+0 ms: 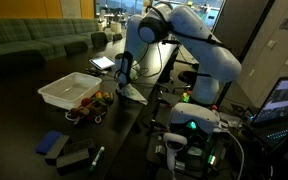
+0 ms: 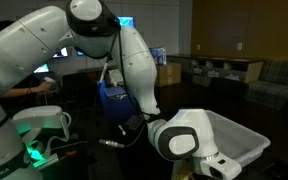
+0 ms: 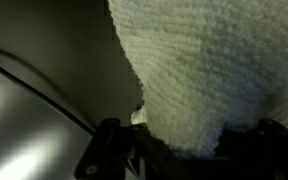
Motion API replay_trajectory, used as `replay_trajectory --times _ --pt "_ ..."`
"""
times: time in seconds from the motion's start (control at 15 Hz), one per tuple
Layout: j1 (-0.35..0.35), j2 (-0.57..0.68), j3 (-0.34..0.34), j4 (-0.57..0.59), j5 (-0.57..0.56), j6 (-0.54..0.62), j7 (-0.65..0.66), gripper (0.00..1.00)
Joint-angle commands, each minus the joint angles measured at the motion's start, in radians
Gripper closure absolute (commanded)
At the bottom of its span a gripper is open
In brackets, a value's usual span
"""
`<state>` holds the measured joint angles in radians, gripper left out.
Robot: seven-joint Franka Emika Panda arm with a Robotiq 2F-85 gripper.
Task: Use the towel to push the items that are on the table to the left
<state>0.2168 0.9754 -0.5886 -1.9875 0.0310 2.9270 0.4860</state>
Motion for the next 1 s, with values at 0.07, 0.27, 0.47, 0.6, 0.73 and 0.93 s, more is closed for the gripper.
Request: replay_trajectory --times 0.07,0.27,0.47,0.6,0.73,0.93 --pt "-0.035 0.068 0.017 0.107 0.036 0.022 0.012 1.0" --pt "-0.054 0.066 0.049 0.12 0.054 0.024 0.01 1.0" --pt "-0.071 0.053 0.096 0.12 0.076 0.015 0.009 1.0" --pt "-0.068 0.05 0.12 0.115 0.091 0.012 0.015 1.0" --pt "-0.048 0.056 0.124 0.113 0.107 0.01 0.039 1.0" --pt "-0.037 0.049 0.14 0.107 0.124 -0.007 0.063 1.0"
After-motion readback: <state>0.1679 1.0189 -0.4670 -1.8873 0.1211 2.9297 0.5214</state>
